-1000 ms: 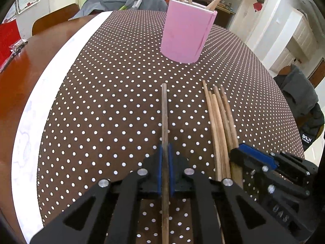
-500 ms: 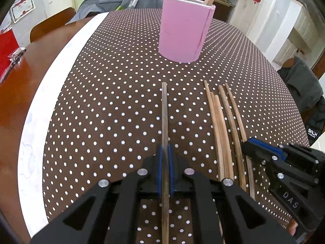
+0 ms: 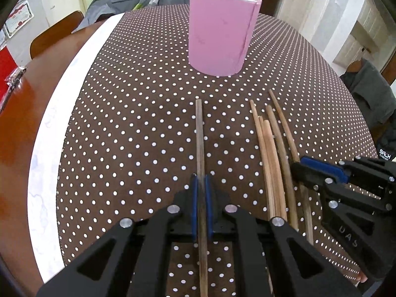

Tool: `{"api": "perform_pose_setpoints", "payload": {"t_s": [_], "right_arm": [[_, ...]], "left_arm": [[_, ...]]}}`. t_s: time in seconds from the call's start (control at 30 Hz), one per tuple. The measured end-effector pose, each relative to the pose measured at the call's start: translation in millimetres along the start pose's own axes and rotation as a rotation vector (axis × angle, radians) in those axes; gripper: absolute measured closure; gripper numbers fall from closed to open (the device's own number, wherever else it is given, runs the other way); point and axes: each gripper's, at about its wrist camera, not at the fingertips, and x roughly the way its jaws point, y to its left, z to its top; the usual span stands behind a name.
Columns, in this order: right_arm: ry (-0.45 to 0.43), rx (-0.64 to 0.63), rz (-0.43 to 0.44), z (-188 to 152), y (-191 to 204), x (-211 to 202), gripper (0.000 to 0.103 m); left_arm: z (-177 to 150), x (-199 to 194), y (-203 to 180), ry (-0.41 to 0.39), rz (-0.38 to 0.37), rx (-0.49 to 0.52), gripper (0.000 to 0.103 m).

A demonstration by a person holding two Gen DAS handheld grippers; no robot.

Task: Organize utensils
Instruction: 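Close the left tool on a stick while the right tool grasps another, then lift both sticks and lower them into the pink cup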

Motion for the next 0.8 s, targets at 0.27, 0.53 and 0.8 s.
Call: {"api": "perform_pose_setpoints", "payload": {"t_s": [0.27, 0.53, 0.8], "right_arm": [[-0.092, 0.075, 0.052, -13, -29, -15, 0.096], [-0.184, 0.142, 0.102, -24, -51, -42, 0.096], [-0.376, 0.169, 0.188, -35, -67, -94, 0.096]], "left_arm": [[-4, -6, 12, -0.032, -0.085, -0.038, 0.097], [-6, -40, 6, -0.142, -0.148, -0.013, 0.097], [4, -88, -13, -0.342, -0.223, 0.031, 0.097]]}}
